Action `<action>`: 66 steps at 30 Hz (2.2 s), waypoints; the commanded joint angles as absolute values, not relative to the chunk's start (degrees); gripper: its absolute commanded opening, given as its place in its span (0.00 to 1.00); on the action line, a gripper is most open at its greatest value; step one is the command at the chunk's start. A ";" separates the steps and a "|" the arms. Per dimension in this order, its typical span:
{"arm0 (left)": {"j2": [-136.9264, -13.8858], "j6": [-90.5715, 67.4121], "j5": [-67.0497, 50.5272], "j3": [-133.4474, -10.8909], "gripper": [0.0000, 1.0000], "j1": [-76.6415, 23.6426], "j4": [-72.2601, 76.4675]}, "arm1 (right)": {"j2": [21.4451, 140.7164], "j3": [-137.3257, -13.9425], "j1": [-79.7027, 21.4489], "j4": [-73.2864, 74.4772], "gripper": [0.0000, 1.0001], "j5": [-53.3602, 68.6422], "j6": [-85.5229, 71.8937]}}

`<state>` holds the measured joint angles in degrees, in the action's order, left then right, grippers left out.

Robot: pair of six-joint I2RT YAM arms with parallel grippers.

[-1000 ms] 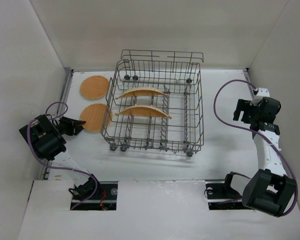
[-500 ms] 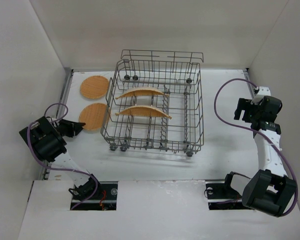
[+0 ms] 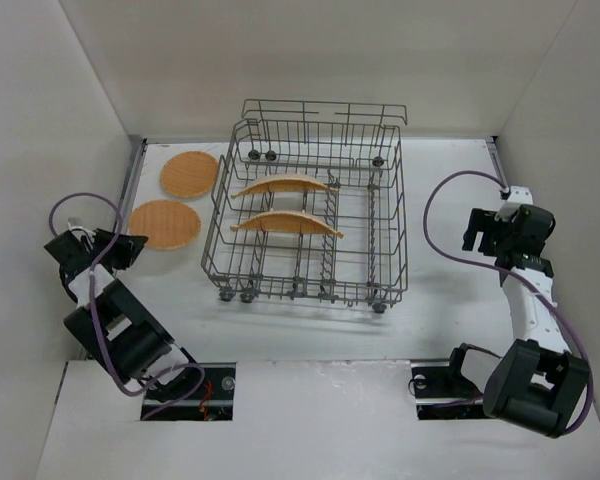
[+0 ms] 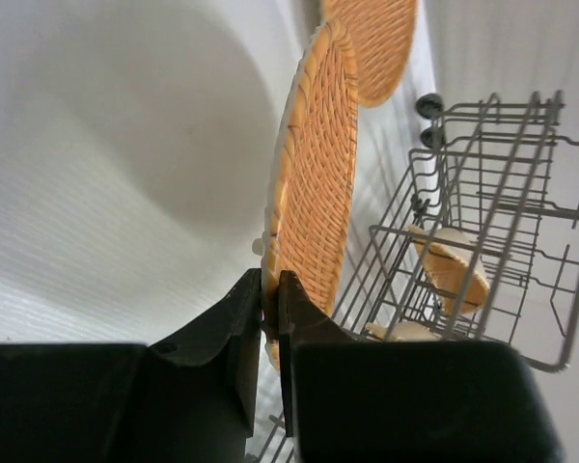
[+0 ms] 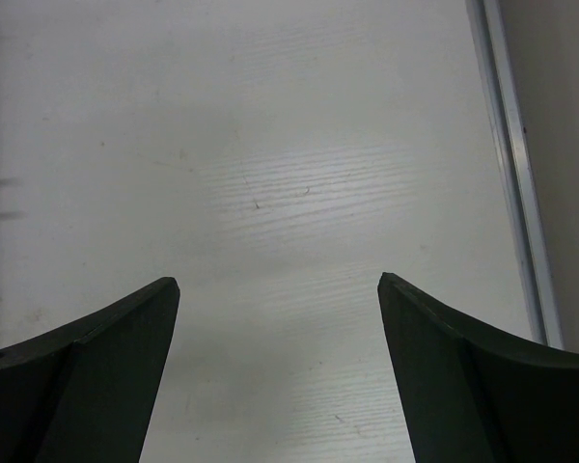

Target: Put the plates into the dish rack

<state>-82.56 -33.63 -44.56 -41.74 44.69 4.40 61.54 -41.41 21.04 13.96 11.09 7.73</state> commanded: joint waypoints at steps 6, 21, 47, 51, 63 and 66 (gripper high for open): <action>-68.30 -31.56 -40.17 -43.15 0.00 44.26 1.76 | 59.68 -39.55 22.54 6.77 0.90 13.53 7.12; -60.64 -23.21 -26.20 -65.64 0.00 38.72 -7.46 | 58.36 -39.11 26.59 6.42 0.91 18.72 5.89; -74.09 46.39 -7.47 -89.03 0.03 -18.40 -16.88 | 56.87 -37.97 26.68 5.19 0.91 18.46 5.54; -76.64 56.40 -9.92 -88.42 0.03 -21.31 -12.41 | 56.43 -37.62 26.59 4.92 0.91 18.28 5.54; -87.88 68.55 -23.02 -95.53 0.05 -25.96 -5.63 | 55.64 -36.91 26.76 3.69 0.91 17.05 4.92; -90.69 68.91 -25.31 -98.08 0.06 -29.56 -6.06 | 55.46 -36.74 26.94 3.43 0.91 16.70 4.92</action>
